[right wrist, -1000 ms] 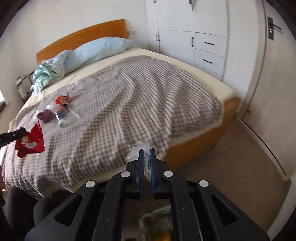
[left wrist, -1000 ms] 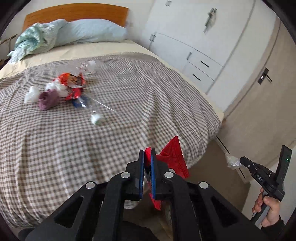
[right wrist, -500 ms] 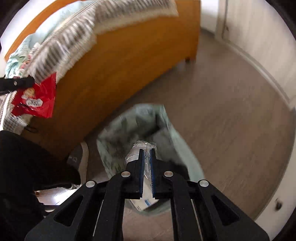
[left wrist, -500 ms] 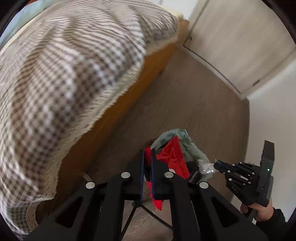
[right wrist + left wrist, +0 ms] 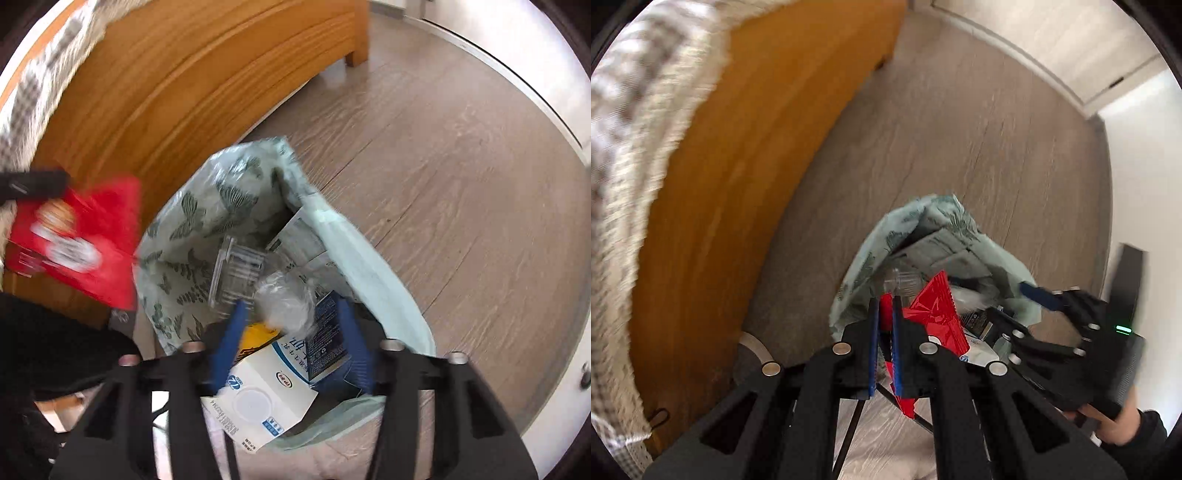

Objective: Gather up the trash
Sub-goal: 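Carry both items to the green trash bag and open both tools to drop them, then move both tools back over the bed toward the remaining trash, then grasp the pink cloth with the left tool while the right tool grasps the clear plastic bottle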

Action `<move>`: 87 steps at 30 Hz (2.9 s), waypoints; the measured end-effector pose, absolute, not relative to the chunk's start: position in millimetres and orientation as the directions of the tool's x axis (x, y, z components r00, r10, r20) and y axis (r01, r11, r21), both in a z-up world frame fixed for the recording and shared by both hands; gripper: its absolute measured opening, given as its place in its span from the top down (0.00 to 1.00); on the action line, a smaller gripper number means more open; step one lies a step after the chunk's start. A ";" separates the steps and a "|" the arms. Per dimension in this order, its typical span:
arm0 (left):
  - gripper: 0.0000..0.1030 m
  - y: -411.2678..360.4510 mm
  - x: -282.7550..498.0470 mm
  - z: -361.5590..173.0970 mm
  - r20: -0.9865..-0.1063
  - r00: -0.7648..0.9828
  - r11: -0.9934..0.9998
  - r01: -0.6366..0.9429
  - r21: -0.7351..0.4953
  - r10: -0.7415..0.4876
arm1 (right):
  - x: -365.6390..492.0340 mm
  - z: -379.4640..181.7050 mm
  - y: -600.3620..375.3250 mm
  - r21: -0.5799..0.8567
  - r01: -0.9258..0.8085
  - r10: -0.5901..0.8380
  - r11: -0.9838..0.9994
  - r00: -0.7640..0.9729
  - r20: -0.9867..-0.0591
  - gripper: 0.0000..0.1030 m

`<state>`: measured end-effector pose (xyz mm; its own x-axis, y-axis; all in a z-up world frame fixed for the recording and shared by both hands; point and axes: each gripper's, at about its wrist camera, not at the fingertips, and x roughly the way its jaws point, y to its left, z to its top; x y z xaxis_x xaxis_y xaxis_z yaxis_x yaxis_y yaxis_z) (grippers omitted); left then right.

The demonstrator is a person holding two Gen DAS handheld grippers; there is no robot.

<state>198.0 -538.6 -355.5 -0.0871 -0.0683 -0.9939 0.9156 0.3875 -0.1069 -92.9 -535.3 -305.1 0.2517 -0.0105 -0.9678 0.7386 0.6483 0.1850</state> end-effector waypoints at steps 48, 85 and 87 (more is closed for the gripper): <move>0.28 -445.8 249.9 -207.0 -0.923 0.024 0.488 0.854 -0.181 -0.385 | -3.7 -154.4 -512.0 -0.060 0.591 -0.256 0.804 0.253 -0.933 0.48; 1.00 -51.8 643.1 -187.0 -0.696 0.565 0.884 0.148 -0.444 -0.444 | 480.2 -83.7 -269.2 -0.037 -0.216 0.058 0.976 0.417 -0.907 0.37; 1.00 -43.6 641.8 -180.5 -0.696 0.575 0.888 0.131 -0.441 -0.431 | 502.4 -95.4 -264.7 -0.022 -0.247 0.069 0.969 0.355 -0.932 0.37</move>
